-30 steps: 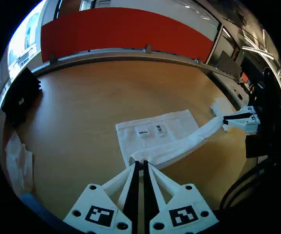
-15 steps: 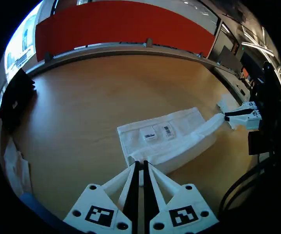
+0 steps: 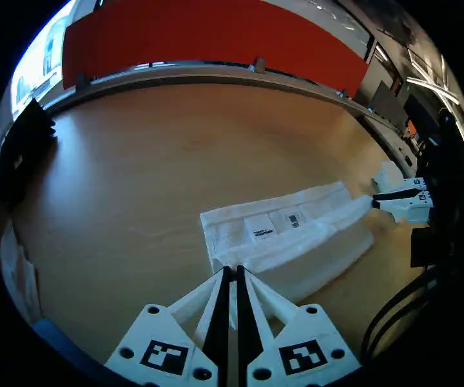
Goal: Fold towel
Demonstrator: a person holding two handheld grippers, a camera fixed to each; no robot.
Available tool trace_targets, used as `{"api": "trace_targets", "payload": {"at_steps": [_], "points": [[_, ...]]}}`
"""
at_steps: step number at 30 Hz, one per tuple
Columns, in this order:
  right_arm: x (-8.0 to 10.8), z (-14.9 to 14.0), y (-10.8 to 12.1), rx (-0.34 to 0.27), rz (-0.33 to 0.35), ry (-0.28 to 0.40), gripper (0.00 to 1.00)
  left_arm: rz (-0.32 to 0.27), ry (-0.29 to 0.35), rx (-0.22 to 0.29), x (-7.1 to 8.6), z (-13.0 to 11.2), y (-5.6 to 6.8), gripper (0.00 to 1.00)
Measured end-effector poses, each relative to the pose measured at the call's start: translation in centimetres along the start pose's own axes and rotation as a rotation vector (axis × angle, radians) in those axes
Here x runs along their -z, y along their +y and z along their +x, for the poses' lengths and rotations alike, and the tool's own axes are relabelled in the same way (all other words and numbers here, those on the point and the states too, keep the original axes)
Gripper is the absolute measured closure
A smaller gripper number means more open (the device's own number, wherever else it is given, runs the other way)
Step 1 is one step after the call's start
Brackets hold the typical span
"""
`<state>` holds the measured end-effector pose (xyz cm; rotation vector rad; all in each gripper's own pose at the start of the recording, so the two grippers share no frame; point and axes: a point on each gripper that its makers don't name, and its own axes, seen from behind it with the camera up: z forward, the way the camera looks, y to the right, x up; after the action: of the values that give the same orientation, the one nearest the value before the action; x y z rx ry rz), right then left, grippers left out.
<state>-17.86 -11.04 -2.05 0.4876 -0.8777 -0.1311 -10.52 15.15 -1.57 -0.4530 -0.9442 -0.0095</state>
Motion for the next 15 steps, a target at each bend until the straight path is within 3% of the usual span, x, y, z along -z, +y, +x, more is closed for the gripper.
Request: {"api": "trace_targets", "payload": {"at_steps": [6,9,15], "points": [[-1.3,0.3,0.4,-0.03,-0.014,-0.004,0.84,0.019,0.0,0.013,-1.3,0.4,-0.6,0.91],[-1.6,0.6,0.6,-0.038,-0.021,-0.002,0.75,0.038,-0.002,0.004,-1.8,0.5,-1.0,0.87],[-1.9,0.7,1.0,-0.034,-0.037,-0.002,0.59,0.077,0.009,-0.011,-1.9,1.0,-1.8,0.61]]}}
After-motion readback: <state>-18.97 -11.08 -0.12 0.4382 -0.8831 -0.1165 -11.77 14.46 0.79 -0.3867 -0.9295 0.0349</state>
